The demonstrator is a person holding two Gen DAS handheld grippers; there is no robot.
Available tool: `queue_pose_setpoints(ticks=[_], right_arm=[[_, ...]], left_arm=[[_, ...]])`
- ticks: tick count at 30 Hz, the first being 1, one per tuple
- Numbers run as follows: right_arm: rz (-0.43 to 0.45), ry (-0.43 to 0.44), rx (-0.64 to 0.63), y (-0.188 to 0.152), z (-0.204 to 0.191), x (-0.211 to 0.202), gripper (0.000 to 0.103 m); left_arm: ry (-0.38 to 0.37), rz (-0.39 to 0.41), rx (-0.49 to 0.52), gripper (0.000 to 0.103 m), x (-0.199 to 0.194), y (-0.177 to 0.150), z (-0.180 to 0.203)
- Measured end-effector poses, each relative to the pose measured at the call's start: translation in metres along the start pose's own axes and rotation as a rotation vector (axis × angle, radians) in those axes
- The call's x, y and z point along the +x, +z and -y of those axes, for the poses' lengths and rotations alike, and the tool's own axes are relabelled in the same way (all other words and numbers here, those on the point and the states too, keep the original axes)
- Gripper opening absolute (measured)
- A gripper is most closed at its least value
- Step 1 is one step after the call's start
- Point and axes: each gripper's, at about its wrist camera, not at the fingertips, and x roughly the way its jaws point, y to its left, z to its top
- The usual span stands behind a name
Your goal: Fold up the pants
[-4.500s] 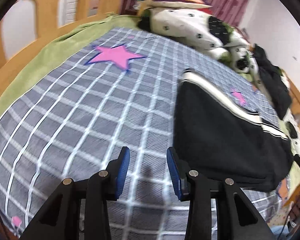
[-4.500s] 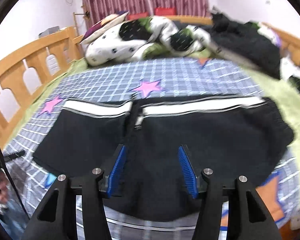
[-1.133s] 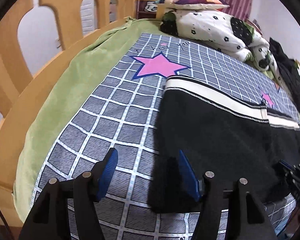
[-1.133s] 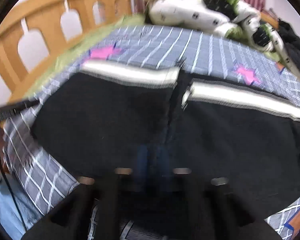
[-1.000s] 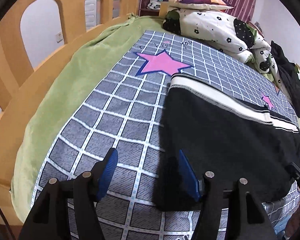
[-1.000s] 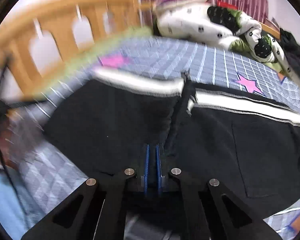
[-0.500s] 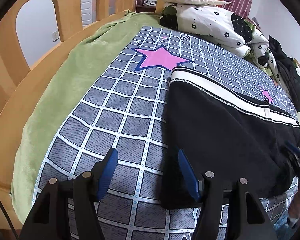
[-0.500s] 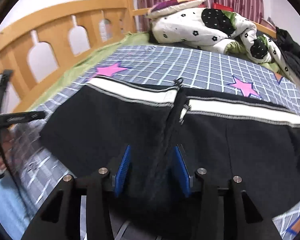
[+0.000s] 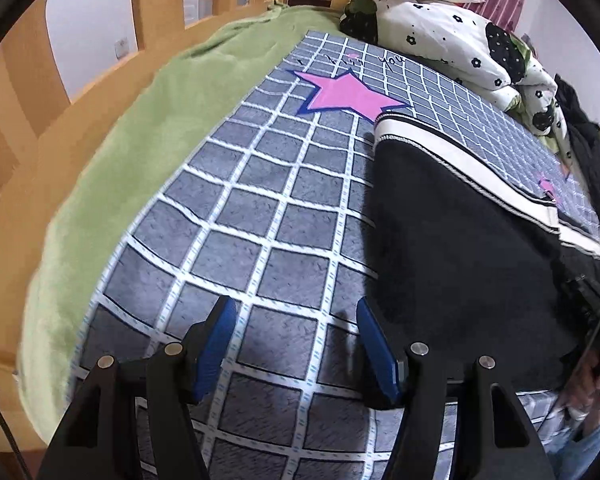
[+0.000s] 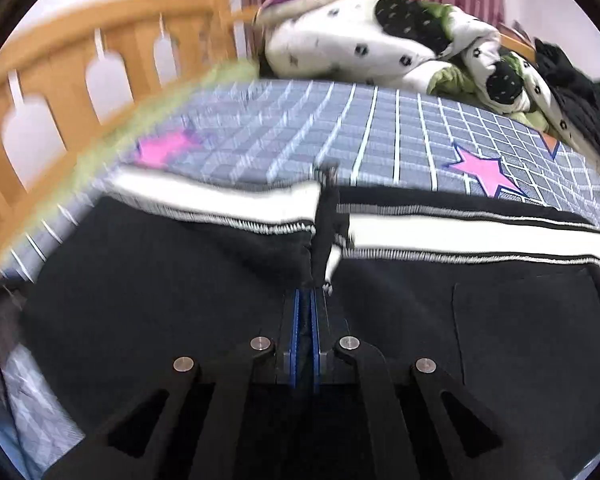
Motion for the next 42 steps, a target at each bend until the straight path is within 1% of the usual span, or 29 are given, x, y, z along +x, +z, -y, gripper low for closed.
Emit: queue_pose_setpoints(ticks=[2, 3, 4, 5, 6, 7, 8, 11, 13, 14, 15, 16, 17, 19, 21, 25, 26, 27, 28, 30, 32, 33, 34, 35, 37, 39, 42], right_arm=[[0.014, -0.035, -0.047, -0.003, -0.009, -0.004, 0.009], [0.020, -0.027, -0.046, -0.002, -0.008, -0.009, 0.010], [0.031, -0.012, -0.027, -0.003, -0.004, -0.017, 0.017], [0.050, -0.004, -0.001, -0.005, 0.001, -0.029, 0.028], [0.059, -0.003, 0.005, -0.006, 0.005, -0.037, 0.037], [0.061, -0.005, 0.001, -0.008, 0.010, -0.048, 0.053], [0.064, -0.012, -0.004, -0.008, 0.013, -0.054, 0.056], [0.092, -0.041, -0.042, -0.020, 0.031, -0.081, 0.056], [0.098, -0.074, -0.063, -0.028, 0.045, -0.093, 0.056], [0.099, -0.086, -0.067, -0.033, 0.052, -0.096, 0.056], [0.098, -0.101, -0.065, -0.038, 0.059, -0.098, 0.056], [0.098, -0.112, -0.055, -0.042, 0.066, -0.099, 0.056], [0.100, -0.119, -0.037, -0.047, 0.075, -0.099, 0.056], [0.103, -0.109, 0.034, -0.056, 0.093, -0.100, 0.056], [0.091, -0.079, 0.070, -0.059, 0.106, -0.100, 0.056], [0.081, -0.069, 0.125, -0.068, 0.126, -0.101, 0.056], [0.077, -0.064, 0.144, -0.070, 0.132, -0.102, 0.056], [0.077, -0.060, 0.164, -0.071, 0.137, -0.103, 0.056], [0.083, -0.057, 0.187, -0.073, 0.141, -0.104, 0.056], [0.099, -0.050, 0.232, -0.075, 0.152, -0.108, 0.056], [0.092, -0.063, 0.241, -0.076, 0.159, -0.112, 0.056], [0.079, -0.069, 0.235, -0.075, 0.162, -0.114, 0.055], [0.072, -0.073, 0.227, -0.074, 0.166, -0.116, 0.050], [0.070, -0.074, 0.220, -0.075, 0.170, -0.120, 0.047], [0.091, -0.096, 0.214, -0.077, 0.181, -0.131, 0.047], [0.111, -0.129, 0.209, -0.080, 0.190, -0.140, 0.047], [0.136, -0.187, 0.215, -0.089, 0.209, -0.152, 0.047]], left_arm=[[-0.066, -0.017, -0.025, 0.060, 0.001, -0.004, -0.002], [-0.073, -0.012, -0.027, 0.060, 0.001, -0.006, -0.002], [-0.083, -0.006, -0.018, 0.060, 0.001, -0.009, -0.002], [-0.100, -0.012, -0.013, 0.060, 0.001, -0.011, -0.002], [-0.129, -0.018, -0.034, 0.060, 0.001, -0.013, -0.007], [-0.152, -0.015, -0.054, 0.060, 0.001, -0.014, -0.010], [-0.187, -0.017, -0.079, 0.060, 0.001, -0.016, -0.014], [-0.268, -0.046, -0.111, 0.059, 0.005, -0.017, -0.015], [-0.381, -0.085, -0.127, 0.059, 0.009, -0.016, -0.010], [-0.406, -0.081, -0.132, 0.059, 0.009, -0.016, -0.008], [-0.378, -0.069, -0.125, 0.059, 0.009, -0.017, -0.002], [-0.338, -0.078, -0.104, 0.059, 0.013, -0.017, 0.003], [-0.291, -0.106, -0.067, 0.059, 0.020, -0.018, 0.013], [-0.266, -0.114, -0.039, 0.064, 0.024, -0.019, 0.022], [-0.247, -0.121, -0.018, 0.070, 0.027, -0.019, 0.031], [-0.228, -0.129, -0.050, 0.070, 0.034, -0.015, 0.037], [-0.225, -0.117, -0.055, 0.062, 0.033, -0.014, 0.040], [-0.215, -0.107, -0.041, 0.043, 0.030, -0.014, 0.043], [-0.183, -0.085, -0.020, 0.034, 0.026, -0.013, 0.047], [-0.145, -0.026, 0.042, 0.019, 0.015, -0.012, 0.060], [-0.083, 0.037, 0.094, 0.018, -0.002, -0.010, 0.076], [-0.070, 0.074, 0.111, 0.018, -0.014, -0.007, 0.086], [-0.064, 0.095, 0.125, 0.018, -0.022, -0.003, 0.094], [-0.065, 0.124, 0.142, 0.018, -0.036, 0.003, 0.109], [-0.094, 0.159, 0.167, 0.017, -0.056, 0.013, 0.131], [-0.128, 0.190, 0.222, 0.016, -0.078, 0.020, 0.168], [-0.190, 0.198, 0.290, 0.015, -0.096, 0.022, 0.221]])
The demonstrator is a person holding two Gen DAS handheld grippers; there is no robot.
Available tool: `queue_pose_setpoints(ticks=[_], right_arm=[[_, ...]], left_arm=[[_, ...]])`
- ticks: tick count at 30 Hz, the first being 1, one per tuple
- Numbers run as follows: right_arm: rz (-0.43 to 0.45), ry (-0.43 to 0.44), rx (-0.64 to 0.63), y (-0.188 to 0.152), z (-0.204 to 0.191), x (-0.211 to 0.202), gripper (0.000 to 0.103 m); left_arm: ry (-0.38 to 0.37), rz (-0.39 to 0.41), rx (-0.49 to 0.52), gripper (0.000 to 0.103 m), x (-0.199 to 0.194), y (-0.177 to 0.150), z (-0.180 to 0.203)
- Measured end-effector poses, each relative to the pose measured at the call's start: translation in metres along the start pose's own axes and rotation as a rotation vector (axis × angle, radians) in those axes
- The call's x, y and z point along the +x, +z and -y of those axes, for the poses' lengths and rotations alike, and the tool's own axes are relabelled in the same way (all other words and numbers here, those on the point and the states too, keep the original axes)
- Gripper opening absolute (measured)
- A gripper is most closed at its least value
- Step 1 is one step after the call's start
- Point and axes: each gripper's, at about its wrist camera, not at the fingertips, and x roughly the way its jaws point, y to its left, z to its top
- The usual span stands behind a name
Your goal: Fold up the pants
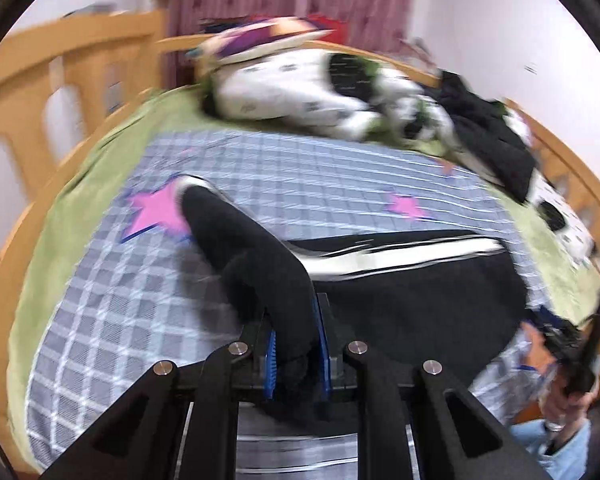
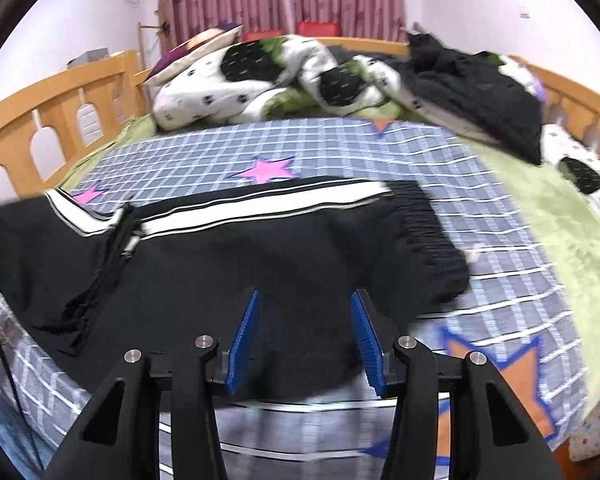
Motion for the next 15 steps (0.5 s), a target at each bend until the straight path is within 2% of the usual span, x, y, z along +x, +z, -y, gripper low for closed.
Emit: queue_pose_setpoints(ticks=[4, 8, 10, 13, 15], right_arm=[[0.023, 0.000, 0.077, -0.005, 0.036, -0.013, 0.047], [0.029, 0.012, 0.166, -0.010, 0.068, -0.021, 0.047], [0.028, 0.008, 0.185, -0.011, 0.078, -0.023, 0.047], [0.026, -0.005, 0.199, -0.010, 0.084, -0.023, 0.047], [0.024, 0.015, 0.223, -0.010, 0.088, -0.023, 0.047]], left_arm=[[-0.082, -0.008, 0.097, 0.015, 0.019, 0.009, 0.089], [-0.175, -0.069, 0.149, 0.015, 0.070, -0.006, 0.174], [-0.205, -0.084, 0.155, 0.015, 0.090, -0.019, 0.201], [-0.251, -0.177, 0.125, 0.015, 0.131, -0.042, 0.228], [-0.222, -0.214, 0.148, 0.016, 0.140, -0.056, 0.234]])
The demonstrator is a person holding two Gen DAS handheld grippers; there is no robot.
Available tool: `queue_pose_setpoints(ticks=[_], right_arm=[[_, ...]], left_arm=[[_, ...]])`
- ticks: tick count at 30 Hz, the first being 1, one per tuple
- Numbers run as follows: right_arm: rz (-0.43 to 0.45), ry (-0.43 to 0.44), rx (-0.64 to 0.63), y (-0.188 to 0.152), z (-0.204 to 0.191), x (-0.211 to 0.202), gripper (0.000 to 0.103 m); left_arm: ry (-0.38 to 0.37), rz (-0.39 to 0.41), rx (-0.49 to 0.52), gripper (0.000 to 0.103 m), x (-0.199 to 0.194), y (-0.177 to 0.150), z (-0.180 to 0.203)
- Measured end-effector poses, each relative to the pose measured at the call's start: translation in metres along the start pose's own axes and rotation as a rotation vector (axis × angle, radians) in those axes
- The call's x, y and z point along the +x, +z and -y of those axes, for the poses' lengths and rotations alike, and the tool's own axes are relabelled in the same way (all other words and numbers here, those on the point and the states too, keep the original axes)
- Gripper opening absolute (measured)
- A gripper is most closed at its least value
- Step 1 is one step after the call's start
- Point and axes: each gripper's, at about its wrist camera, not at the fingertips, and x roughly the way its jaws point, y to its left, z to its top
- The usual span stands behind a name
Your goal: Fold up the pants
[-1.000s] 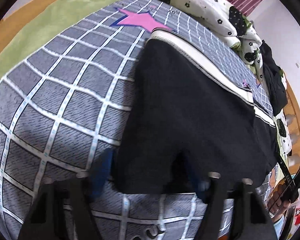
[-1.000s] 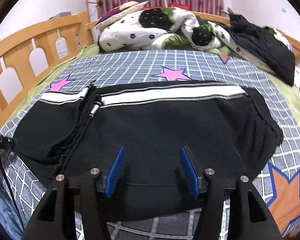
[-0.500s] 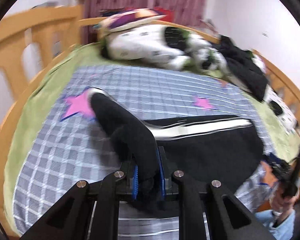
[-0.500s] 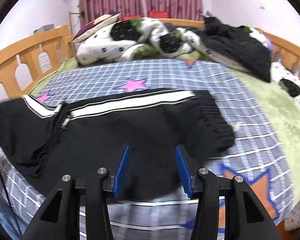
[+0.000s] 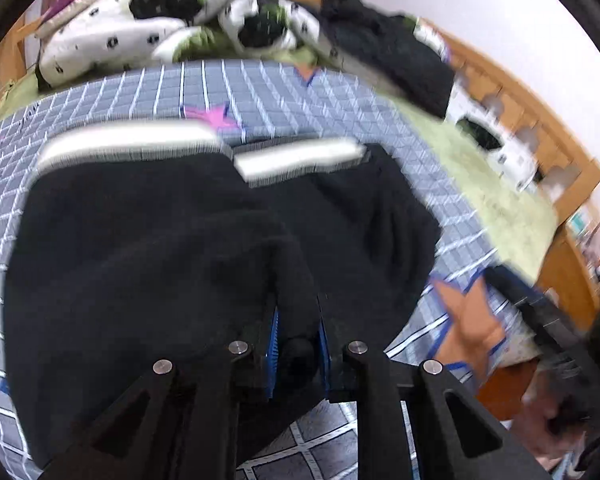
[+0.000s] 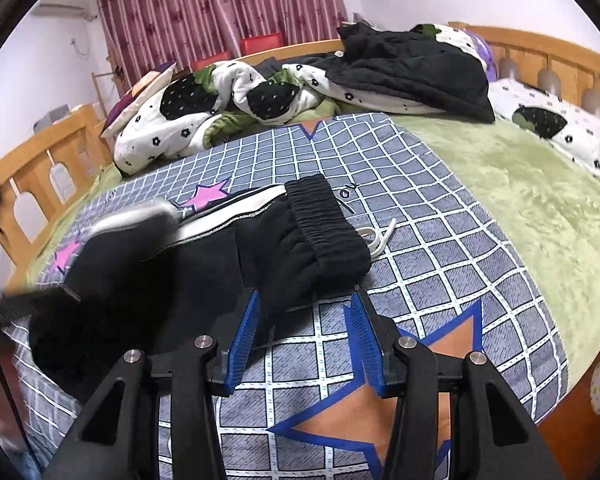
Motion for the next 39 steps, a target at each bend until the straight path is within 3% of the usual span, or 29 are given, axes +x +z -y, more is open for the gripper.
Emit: queue_pose_setpoints(ticks=[2, 5, 7, 9, 13, 18, 19, 20, 22, 23, 28, 35, 39], right_arm=[[-0.004, 0.035, 0.030, 0.001, 0.002, 0.000, 0.049], [-0.025, 0.120, 0.057, -0.001, -0.003, 0.006, 0.054], [-0.056, 0.188, 0.050, -0.006, -0.018, 0.015, 0.055], [-0.088, 0.251, 0.045, -0.009, -0.032, 0.026, 0.057], [-0.192, 0.376, 0.066, -0.013, -0.063, 0.057, 0.057], [-0.335, 0.426, 0.137, -0.021, -0.095, 0.111, 0.057], [-0.371, 0.430, 0.157, -0.022, -0.098, 0.122, 0.052], [-0.406, 0.440, 0.171, -0.023, -0.102, 0.130, 0.035], [-0.431, 0.476, 0.152, -0.013, -0.113, 0.131, 0.022], [-0.413, 0.486, 0.138, -0.007, -0.114, 0.124, 0.020], [-0.243, 0.548, 0.045, 0.038, -0.120, 0.071, 0.018], [-0.014, 0.416, -0.190, 0.074, -0.095, 0.021, 0.017], [0.017, 0.390, -0.081, 0.084, -0.035, 0.022, 0.017]], left_arm=[[-0.025, 0.001, 0.012, 0.022, -0.010, -0.009, -0.006], [-0.139, 0.044, -0.040, 0.035, -0.048, -0.019, -0.036], [-0.075, 0.120, -0.050, 0.061, -0.076, -0.027, -0.053], [-0.004, 0.199, -0.081, 0.064, -0.107, -0.043, -0.084], [0.093, 0.201, -0.164, 0.064, -0.133, -0.077, -0.138], [0.064, 0.156, -0.297, 0.064, -0.126, -0.126, -0.175], [0.037, 0.155, -0.303, 0.064, -0.121, -0.132, -0.175], [-0.003, 0.158, -0.308, 0.064, -0.115, -0.136, -0.170], [-0.069, 0.147, -0.304, 0.064, -0.103, -0.139, -0.162], [-0.074, 0.135, -0.296, 0.064, -0.095, -0.138, -0.154], [0.036, 0.071, -0.264, 0.062, -0.059, -0.126, -0.124], [0.129, 0.096, -0.038, 0.062, -0.050, -0.120, -0.079], [0.103, 0.137, -0.014, 0.060, -0.058, -0.116, -0.069]])
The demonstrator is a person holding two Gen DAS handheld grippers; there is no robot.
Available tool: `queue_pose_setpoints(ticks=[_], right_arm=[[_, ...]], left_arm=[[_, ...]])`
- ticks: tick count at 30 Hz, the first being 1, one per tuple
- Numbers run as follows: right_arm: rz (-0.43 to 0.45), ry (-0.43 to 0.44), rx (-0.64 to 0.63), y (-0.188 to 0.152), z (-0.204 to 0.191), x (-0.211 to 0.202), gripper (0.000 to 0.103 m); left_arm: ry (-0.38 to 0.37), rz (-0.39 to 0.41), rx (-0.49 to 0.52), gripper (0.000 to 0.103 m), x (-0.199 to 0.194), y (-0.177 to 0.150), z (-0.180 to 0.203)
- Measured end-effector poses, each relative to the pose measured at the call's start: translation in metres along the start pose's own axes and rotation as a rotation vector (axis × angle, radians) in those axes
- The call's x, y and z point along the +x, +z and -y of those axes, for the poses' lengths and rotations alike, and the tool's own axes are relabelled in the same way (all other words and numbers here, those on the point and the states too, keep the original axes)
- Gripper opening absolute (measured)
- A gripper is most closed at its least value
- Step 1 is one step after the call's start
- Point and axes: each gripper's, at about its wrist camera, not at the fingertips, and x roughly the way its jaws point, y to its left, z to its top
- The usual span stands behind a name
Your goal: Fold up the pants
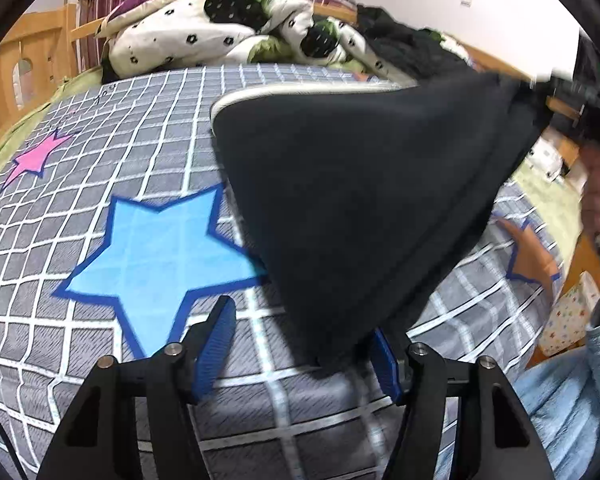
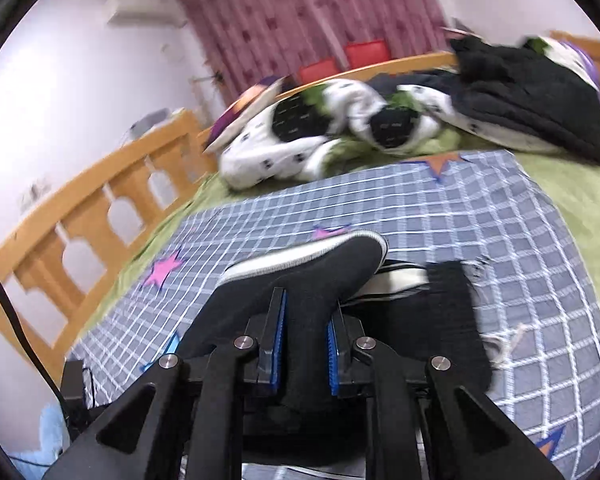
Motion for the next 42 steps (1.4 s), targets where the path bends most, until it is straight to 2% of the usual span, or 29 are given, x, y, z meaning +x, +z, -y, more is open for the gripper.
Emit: queue_pose_setpoints(ticks=[3, 5, 6, 7, 9, 12, 14, 17, 19, 20, 22, 24, 25, 26, 28, 29, 32, 36, 40, 42], right_arm=[[0.041, -0.037, 0.061, -0.005, 0.039, -0.014, 0.017], [0.049, -0.106, 0.076, -0.015, 0.060, -0.016, 0.017], [0.012, -0.161, 0.081, -0.024, 0.072, -0.008, 0.017], [-0.028, -0.193, 0.091, -0.031, 0.082, 0.002, 0.017], [-0.107, -0.220, 0.143, -0.050, 0.102, 0.022, 0.017], [-0.094, -0.218, 0.117, -0.055, 0.100, 0.016, 0.017], [-0.059, -0.199, 0.116, -0.054, 0.096, 0.006, 0.017], [-0.139, -0.267, 0.118, -0.063, 0.098, 0.028, 0.018], [-0.128, -0.282, 0.097, -0.065, 0.094, 0.023, 0.021], [-0.132, -0.290, 0.086, -0.064, 0.093, 0.020, 0.025], [-0.131, -0.300, 0.077, -0.064, 0.092, 0.009, 0.026], [-0.096, -0.332, 0.062, -0.061, 0.087, -0.007, 0.031], [-0.078, -0.340, 0.054, -0.059, 0.085, -0.014, 0.036], [-0.044, -0.351, 0.042, -0.055, 0.081, -0.024, 0.045], [-0.003, -0.349, 0.028, -0.048, 0.077, -0.033, 0.060], [0.015, -0.345, 0.023, -0.039, 0.074, -0.035, 0.062], [-0.006, -0.338, 0.016, -0.016, 0.070, -0.026, 0.062], [-0.079, -0.307, -0.010, 0.014, 0.068, 0.012, 0.065], [-0.154, -0.293, 0.000, 0.024, 0.081, 0.060, 0.065], [-0.235, -0.278, 0.014, 0.020, 0.097, 0.090, 0.065]], left_arm=[[-0.035, -0.008, -0.007, 0.058, 0.002, 0.002, 0.006], [-0.019, -0.016, -0.008, 0.056, 0.006, 0.002, 0.011], [-0.013, -0.027, -0.010, 0.049, 0.009, 0.002, 0.013], [-0.020, -0.035, -0.016, 0.035, 0.012, 0.001, 0.017], [-0.049, -0.041, -0.013, 0.016, 0.012, 0.000, 0.020], [0.033, -0.041, 0.056, 0.015, 0.013, -0.003, 0.027], [0.019, -0.072, 0.020, 0.015, 0.018, -0.007, 0.022], [-0.049, -0.092, -0.076, 0.017, 0.011, -0.006, 0.009], [-0.081, -0.113, -0.094, 0.018, 0.004, -0.007, 0.005], [-0.081, -0.117, -0.088, 0.022, 0.002, -0.007, 0.004], [-0.050, -0.102, -0.055, 0.036, -0.012, -0.010, 0.003], [-0.030, -0.058, -0.031, 0.040, -0.029, -0.012, 0.000], [-0.027, -0.036, -0.031, 0.045, -0.036, -0.009, -0.002], [-0.027, -0.014, -0.038, 0.049, -0.042, -0.005, -0.006], [-0.027, 0.013, -0.059, 0.068, -0.047, 0.009, -0.013], [-0.029, 0.019, -0.073, 0.070, -0.046, 0.017, -0.018], [-0.026, -0.003, -0.153, 0.070, -0.027, 0.049, -0.033], [-0.108, -0.054, -0.270, 0.070, 0.012, 0.083, -0.052], [-0.128, -0.098, -0.267, 0.070, 0.055, 0.107, -0.054], [-0.138, -0.126, -0.263, 0.069, 0.081, 0.115, -0.055]])
